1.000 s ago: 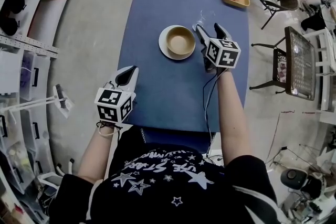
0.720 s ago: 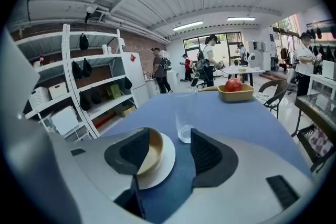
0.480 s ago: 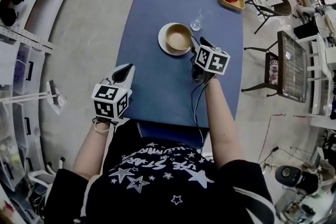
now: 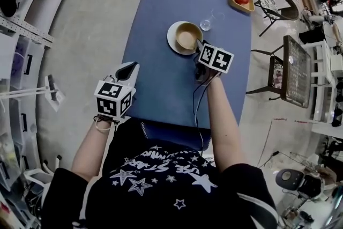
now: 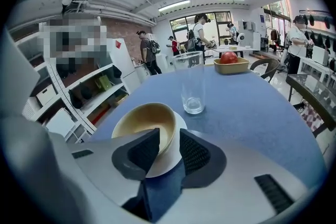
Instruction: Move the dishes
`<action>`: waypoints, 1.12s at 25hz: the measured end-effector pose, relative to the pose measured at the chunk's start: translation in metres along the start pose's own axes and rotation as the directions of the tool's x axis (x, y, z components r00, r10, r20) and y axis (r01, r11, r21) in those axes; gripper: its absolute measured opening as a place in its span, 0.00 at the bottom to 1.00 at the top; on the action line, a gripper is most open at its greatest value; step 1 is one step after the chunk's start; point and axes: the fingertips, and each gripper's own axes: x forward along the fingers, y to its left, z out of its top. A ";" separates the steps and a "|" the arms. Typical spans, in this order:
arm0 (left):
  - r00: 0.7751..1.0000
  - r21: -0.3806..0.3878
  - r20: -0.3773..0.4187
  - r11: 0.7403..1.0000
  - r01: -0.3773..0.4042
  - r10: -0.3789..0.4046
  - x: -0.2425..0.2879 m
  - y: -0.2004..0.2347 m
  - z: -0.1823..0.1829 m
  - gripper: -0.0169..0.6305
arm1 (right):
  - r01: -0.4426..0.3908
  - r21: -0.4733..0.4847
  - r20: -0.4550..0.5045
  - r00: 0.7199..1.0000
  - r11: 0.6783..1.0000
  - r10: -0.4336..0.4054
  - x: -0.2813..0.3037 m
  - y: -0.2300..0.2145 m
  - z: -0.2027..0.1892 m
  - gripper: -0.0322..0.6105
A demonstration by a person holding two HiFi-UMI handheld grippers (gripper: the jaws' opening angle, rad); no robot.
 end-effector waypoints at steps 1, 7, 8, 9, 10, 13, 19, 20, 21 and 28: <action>1.000 0.000 -0.002 1.000 0.003 -0.003 0.000 0.001 -0.001 0.06 | 0.008 0.007 0.001 1.000 1.000 -0.008 0.001 0.000 0.000 0.23; 1.000 -0.001 -0.013 1.000 0.020 -0.020 -0.003 0.008 -0.007 0.06 | 0.061 0.041 0.023 0.998 0.997 -0.062 0.005 0.001 0.002 0.14; 1.000 -0.001 -0.014 1.000 0.022 -0.022 -0.004 0.010 -0.008 0.06 | 0.069 0.049 0.029 0.997 0.996 -0.071 0.005 0.001 0.003 0.13; 1.000 -0.002 -0.014 1.000 0.023 -0.023 -0.005 0.012 -0.009 0.06 | 0.078 0.055 0.035 0.996 0.995 -0.080 0.005 0.002 0.004 0.12; 1.000 -0.003 -0.013 1.000 0.024 -0.024 -0.006 0.015 -0.009 0.06 | 0.086 0.061 0.041 0.995 0.994 -0.088 0.004 0.002 0.004 0.11; 1.000 -0.010 -0.012 1.000 0.026 -0.026 -0.010 0.022 -0.011 0.06 | 0.100 0.069 0.057 0.993 0.993 -0.104 0.004 0.007 0.007 0.10; 1.000 -0.025 0.001 0.999 0.023 -0.023 -0.013 0.033 -0.008 0.06 | 0.088 0.098 0.075 0.993 0.991 -0.096 -0.003 0.014 0.019 0.08; 1.000 -0.028 0.004 0.999 0.022 -0.022 -0.013 0.036 -0.007 0.06 | 0.086 0.102 0.082 0.992 0.991 -0.094 -0.005 0.015 0.022 0.08; 1.000 -0.030 0.006 0.999 0.020 -0.020 -0.013 0.038 -0.007 0.06 | 0.081 0.105 0.089 0.992 0.991 -0.090 -0.006 0.018 0.025 0.08; 1.000 -0.010 0.014 1.000 -0.002 0.002 -0.012 0.061 -0.004 0.06 | 0.036 0.096 0.113 0.993 0.995 -0.047 0.009 0.045 0.053 0.08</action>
